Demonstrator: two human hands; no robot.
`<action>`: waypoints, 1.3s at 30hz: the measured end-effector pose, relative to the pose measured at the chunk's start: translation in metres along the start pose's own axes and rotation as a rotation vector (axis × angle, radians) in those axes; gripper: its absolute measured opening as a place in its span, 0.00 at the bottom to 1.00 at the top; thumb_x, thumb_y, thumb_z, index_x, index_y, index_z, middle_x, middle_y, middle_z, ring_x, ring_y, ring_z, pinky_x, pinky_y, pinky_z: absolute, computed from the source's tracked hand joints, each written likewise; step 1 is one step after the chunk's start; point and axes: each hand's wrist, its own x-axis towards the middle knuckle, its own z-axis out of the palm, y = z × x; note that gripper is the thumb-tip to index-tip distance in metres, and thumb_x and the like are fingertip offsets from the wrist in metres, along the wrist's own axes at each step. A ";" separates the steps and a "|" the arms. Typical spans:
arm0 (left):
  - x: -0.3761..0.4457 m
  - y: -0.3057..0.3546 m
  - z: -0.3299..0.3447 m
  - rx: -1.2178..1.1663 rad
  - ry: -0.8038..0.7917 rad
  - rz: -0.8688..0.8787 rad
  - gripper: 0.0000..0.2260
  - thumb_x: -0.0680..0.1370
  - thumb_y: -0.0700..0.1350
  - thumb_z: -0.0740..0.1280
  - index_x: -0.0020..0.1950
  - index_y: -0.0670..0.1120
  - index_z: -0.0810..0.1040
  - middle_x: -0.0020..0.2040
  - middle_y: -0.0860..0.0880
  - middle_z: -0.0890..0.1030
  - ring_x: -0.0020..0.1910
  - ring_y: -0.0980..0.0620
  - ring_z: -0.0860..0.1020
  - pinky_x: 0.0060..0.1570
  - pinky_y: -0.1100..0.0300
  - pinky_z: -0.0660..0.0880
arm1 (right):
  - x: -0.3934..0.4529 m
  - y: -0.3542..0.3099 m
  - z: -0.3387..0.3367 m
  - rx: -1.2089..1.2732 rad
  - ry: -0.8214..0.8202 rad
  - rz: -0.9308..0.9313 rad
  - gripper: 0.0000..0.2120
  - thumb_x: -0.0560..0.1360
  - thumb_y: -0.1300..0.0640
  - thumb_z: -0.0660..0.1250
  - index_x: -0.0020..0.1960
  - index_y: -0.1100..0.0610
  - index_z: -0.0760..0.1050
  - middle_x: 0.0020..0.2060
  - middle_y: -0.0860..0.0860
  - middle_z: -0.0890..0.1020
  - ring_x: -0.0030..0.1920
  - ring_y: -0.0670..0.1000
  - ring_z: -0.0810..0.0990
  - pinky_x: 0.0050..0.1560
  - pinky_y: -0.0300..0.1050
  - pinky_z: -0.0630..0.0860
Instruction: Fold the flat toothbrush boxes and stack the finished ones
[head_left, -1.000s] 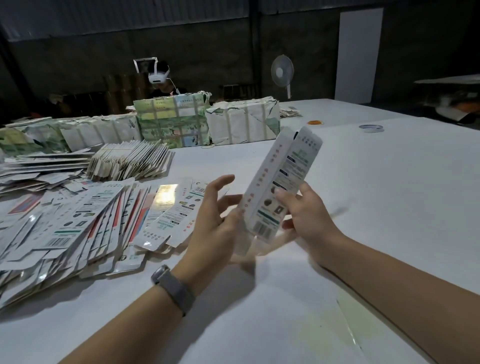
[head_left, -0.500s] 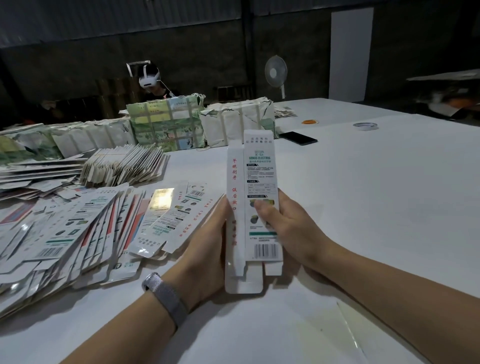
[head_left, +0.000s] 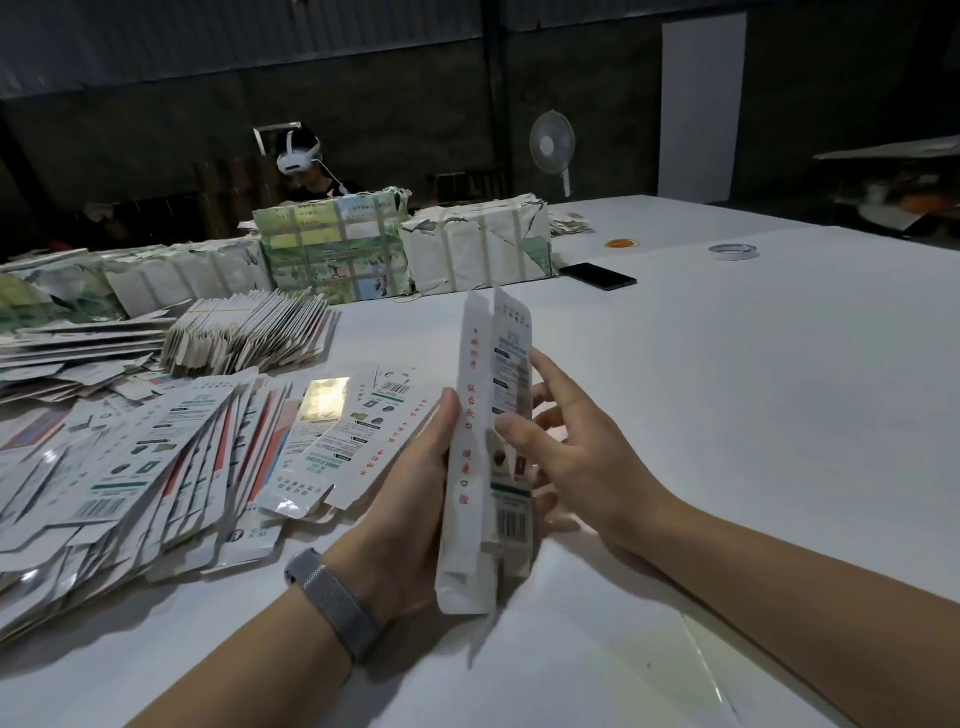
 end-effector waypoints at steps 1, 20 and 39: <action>-0.001 -0.001 0.003 0.030 -0.014 0.002 0.24 0.74 0.64 0.59 0.57 0.53 0.86 0.51 0.42 0.87 0.47 0.42 0.86 0.42 0.48 0.84 | 0.000 0.000 0.000 0.021 -0.004 0.017 0.26 0.74 0.38 0.67 0.67 0.25 0.60 0.47 0.35 0.75 0.49 0.40 0.80 0.37 0.43 0.83; 0.005 -0.012 0.008 0.123 0.119 0.208 0.30 0.71 0.48 0.71 0.71 0.58 0.66 0.44 0.46 0.85 0.44 0.46 0.86 0.40 0.54 0.83 | 0.004 -0.001 -0.009 0.166 -0.023 0.111 0.25 0.76 0.38 0.55 0.71 0.40 0.69 0.55 0.49 0.84 0.51 0.56 0.86 0.48 0.51 0.84; 0.002 -0.009 0.007 0.475 0.183 0.185 0.10 0.84 0.53 0.58 0.64 0.55 0.74 0.39 0.52 0.85 0.39 0.51 0.86 0.40 0.59 0.81 | 0.009 0.000 -0.016 0.165 0.010 0.135 0.17 0.83 0.51 0.61 0.60 0.28 0.64 0.46 0.52 0.86 0.46 0.59 0.86 0.53 0.63 0.81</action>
